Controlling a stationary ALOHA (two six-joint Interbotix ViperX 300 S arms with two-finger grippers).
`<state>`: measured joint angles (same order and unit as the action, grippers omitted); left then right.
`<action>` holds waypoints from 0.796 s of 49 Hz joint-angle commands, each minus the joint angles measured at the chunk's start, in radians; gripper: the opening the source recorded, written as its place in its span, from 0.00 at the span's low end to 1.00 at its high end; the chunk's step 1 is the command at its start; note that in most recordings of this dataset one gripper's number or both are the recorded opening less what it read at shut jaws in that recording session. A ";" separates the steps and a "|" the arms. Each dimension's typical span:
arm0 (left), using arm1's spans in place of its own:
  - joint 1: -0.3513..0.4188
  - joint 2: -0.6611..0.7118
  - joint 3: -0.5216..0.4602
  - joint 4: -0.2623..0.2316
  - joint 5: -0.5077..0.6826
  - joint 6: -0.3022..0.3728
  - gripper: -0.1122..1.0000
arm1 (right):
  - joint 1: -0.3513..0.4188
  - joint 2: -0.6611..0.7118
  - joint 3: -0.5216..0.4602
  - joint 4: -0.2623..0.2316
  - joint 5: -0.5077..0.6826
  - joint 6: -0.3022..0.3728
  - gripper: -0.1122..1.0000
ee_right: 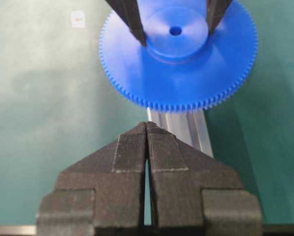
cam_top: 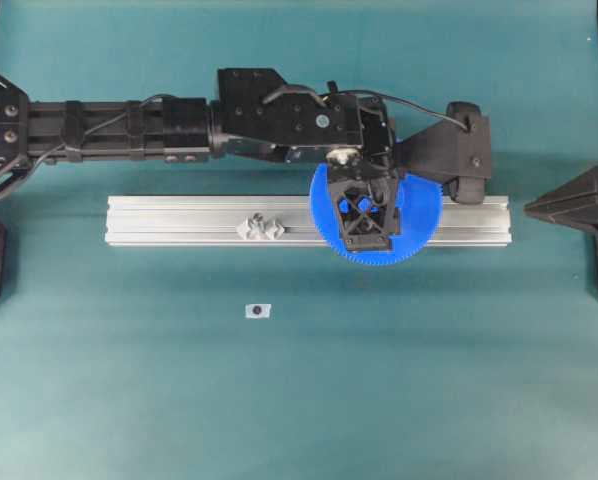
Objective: Insert the large gear onto the shaft.
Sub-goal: 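Push the gear hole onto the upper metal shaft with the left gripper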
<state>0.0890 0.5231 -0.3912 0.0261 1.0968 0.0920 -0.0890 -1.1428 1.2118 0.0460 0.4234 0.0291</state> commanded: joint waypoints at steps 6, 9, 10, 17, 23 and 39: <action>-0.015 -0.038 -0.003 -0.005 0.032 -0.002 0.79 | -0.003 0.006 -0.009 0.002 -0.005 0.008 0.11; -0.017 -0.037 -0.005 -0.005 0.035 -0.002 0.79 | -0.003 0.006 -0.009 0.002 -0.005 0.008 0.11; -0.017 -0.037 -0.003 -0.005 0.035 -0.002 0.79 | -0.003 0.005 -0.009 0.002 -0.005 0.008 0.11; -0.020 -0.035 -0.006 -0.005 0.034 -0.002 0.79 | -0.003 0.005 -0.011 0.002 -0.005 0.008 0.11; -0.011 -0.034 -0.005 -0.005 0.029 0.002 0.79 | -0.003 0.005 -0.009 0.002 -0.006 0.008 0.11; 0.048 -0.031 -0.021 -0.005 0.026 0.015 0.79 | -0.003 0.005 -0.006 0.002 -0.009 0.008 0.11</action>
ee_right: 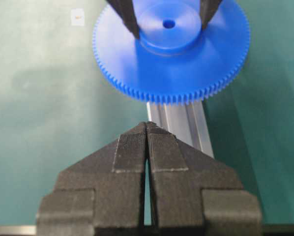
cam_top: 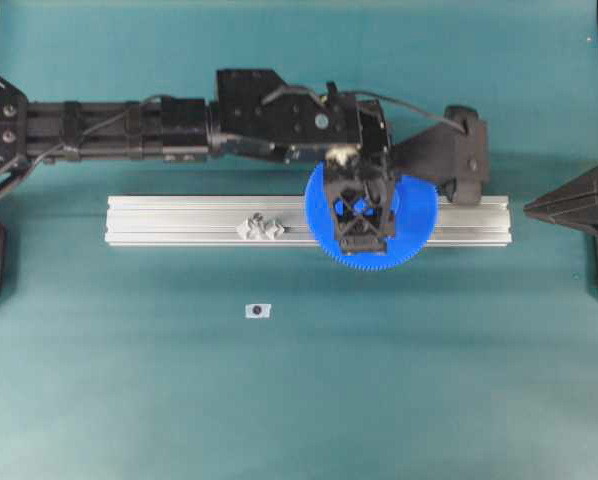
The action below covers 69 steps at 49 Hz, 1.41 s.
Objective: Insert the large gear onto the shaft.
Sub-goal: 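Push the gear hole onto the upper metal shaft with the left gripper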
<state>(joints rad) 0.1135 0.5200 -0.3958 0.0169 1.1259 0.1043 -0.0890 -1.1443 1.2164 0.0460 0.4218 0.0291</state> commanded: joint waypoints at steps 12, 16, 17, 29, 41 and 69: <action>0.025 -0.021 -0.021 0.005 -0.015 0.002 0.79 | -0.003 0.006 -0.011 0.000 -0.008 0.008 0.11; 0.023 -0.023 -0.031 0.005 -0.014 -0.011 0.79 | -0.003 0.006 -0.009 0.000 -0.008 0.008 0.11; 0.020 -0.021 -0.034 0.003 -0.014 -0.012 0.79 | -0.003 0.006 -0.009 0.000 -0.009 0.008 0.11; -0.009 -0.014 -0.044 0.005 0.000 -0.018 0.79 | -0.003 0.005 -0.006 0.000 -0.009 0.008 0.11; 0.000 -0.006 -0.048 0.005 0.002 -0.018 0.79 | -0.003 0.005 -0.005 0.000 -0.011 0.008 0.11; 0.002 -0.014 -0.055 0.005 0.021 0.031 0.79 | -0.003 0.006 -0.003 0.000 -0.011 0.008 0.11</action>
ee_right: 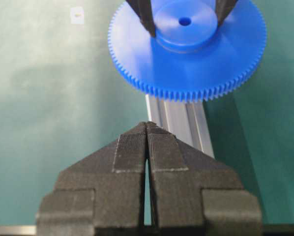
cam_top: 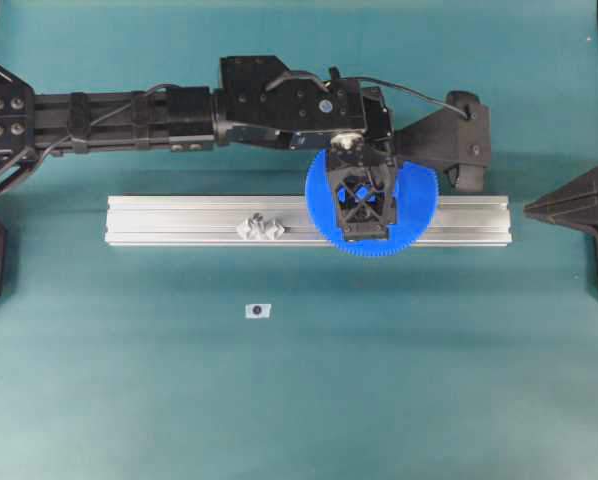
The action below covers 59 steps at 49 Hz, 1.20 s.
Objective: Insert the large gear onto the shaft.
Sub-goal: 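Push the gear hole onto the upper metal shaft with the left gripper, then open the left gripper and pull it back from the gear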
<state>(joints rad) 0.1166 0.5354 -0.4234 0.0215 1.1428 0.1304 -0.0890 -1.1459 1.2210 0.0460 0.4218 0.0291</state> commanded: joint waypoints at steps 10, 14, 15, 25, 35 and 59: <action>0.000 -0.026 -0.052 0.000 0.023 0.008 0.79 | -0.003 0.006 -0.008 0.000 -0.011 0.008 0.11; 0.000 -0.023 -0.064 0.000 0.034 0.020 0.79 | -0.003 0.008 -0.005 0.000 -0.011 0.008 0.11; 0.000 -0.023 -0.066 0.000 0.037 0.023 0.79 | -0.003 0.008 -0.008 0.000 -0.011 0.008 0.11; 0.002 -0.017 -0.083 0.000 0.058 0.031 0.79 | -0.003 0.006 -0.008 0.000 -0.011 0.008 0.11; 0.000 -0.017 -0.084 0.000 0.061 0.025 0.79 | -0.002 0.003 -0.005 0.002 -0.011 0.008 0.11; -0.017 0.000 -0.170 0.000 0.098 0.026 0.94 | -0.003 0.002 -0.005 0.000 -0.009 0.008 0.11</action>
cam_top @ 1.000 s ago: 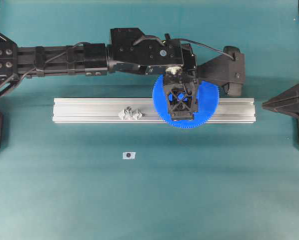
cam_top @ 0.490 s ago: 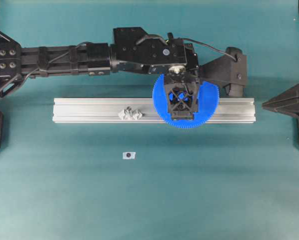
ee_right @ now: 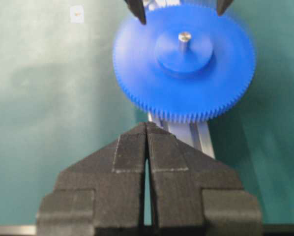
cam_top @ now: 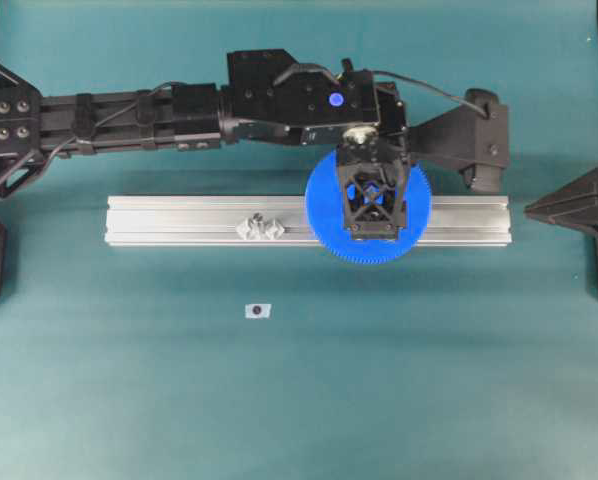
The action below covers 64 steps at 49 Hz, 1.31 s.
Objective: Insert the large gear onto the shaft.
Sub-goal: 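Open the left gripper and pull it back from the gear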
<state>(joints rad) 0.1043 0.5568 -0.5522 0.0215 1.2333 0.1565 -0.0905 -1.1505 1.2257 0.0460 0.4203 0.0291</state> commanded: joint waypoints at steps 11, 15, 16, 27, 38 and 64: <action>-0.005 -0.009 -0.067 0.000 0.031 -0.002 0.94 | -0.002 0.005 -0.008 0.000 -0.006 0.008 0.11; -0.005 -0.006 -0.067 0.000 0.031 -0.002 0.94 | -0.002 0.005 -0.008 0.000 -0.006 0.008 0.11; -0.005 -0.006 -0.067 0.000 0.031 -0.002 0.94 | 0.000 0.005 -0.008 0.000 -0.006 0.008 0.11; -0.005 -0.003 -0.067 0.000 0.032 -0.003 0.94 | -0.002 0.005 -0.008 0.002 -0.006 0.008 0.11; -0.005 -0.003 -0.067 0.000 0.048 -0.009 0.94 | -0.002 0.005 -0.008 0.002 -0.006 0.008 0.11; -0.037 -0.020 -0.115 0.000 0.098 -0.040 0.94 | -0.002 -0.006 -0.006 0.002 -0.002 0.008 0.11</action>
<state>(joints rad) 0.0736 0.5783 -0.6289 0.0215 1.3208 0.1181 -0.0890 -1.1643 1.2287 0.0460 0.4218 0.0291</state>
